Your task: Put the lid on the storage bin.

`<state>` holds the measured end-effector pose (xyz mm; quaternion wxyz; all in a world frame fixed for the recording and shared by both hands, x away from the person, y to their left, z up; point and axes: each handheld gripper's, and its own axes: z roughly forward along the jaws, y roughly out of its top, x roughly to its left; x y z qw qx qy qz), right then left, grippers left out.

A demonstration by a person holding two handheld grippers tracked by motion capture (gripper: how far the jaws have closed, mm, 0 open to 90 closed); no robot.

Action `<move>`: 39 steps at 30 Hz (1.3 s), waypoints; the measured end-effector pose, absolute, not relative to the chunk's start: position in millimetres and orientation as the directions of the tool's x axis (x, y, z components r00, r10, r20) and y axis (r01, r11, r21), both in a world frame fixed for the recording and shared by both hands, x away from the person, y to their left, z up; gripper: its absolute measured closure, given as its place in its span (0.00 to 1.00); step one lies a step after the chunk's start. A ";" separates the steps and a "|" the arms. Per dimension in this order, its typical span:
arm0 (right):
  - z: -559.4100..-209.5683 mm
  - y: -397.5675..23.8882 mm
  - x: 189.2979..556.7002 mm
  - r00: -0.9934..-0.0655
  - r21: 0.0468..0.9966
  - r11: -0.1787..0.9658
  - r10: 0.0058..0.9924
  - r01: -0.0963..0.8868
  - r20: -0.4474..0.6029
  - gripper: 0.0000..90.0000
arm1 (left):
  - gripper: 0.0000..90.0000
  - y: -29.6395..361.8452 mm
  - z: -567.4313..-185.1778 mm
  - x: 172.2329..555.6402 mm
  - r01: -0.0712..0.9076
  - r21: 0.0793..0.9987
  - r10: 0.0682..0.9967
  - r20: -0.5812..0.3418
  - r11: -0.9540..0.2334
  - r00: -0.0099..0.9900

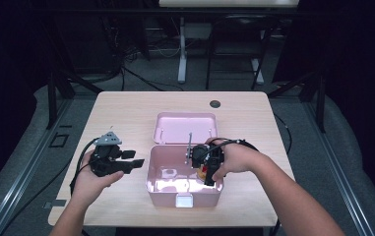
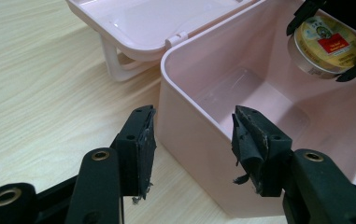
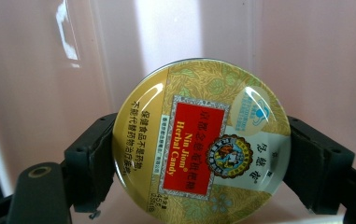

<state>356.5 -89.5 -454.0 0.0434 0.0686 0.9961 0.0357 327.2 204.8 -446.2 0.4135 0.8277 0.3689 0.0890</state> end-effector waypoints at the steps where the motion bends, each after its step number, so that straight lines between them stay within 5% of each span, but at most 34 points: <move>1: -454.8 -89.1 356.5 -0.987 0.074 0.988 0.138 0.132 -0.082 0.22 | 0.54 204.7 -446.2 327.3 0.537 0.750 0.684 -0.158 -0.386 0.712; 39: -490.8 -76.7 358.9 -0.988 -0.027 0.994 0.105 0.109 -0.109 0.22 | 0.55 204.0 -447.8 328.0 0.539 0.748 0.686 -0.157 -0.388 0.711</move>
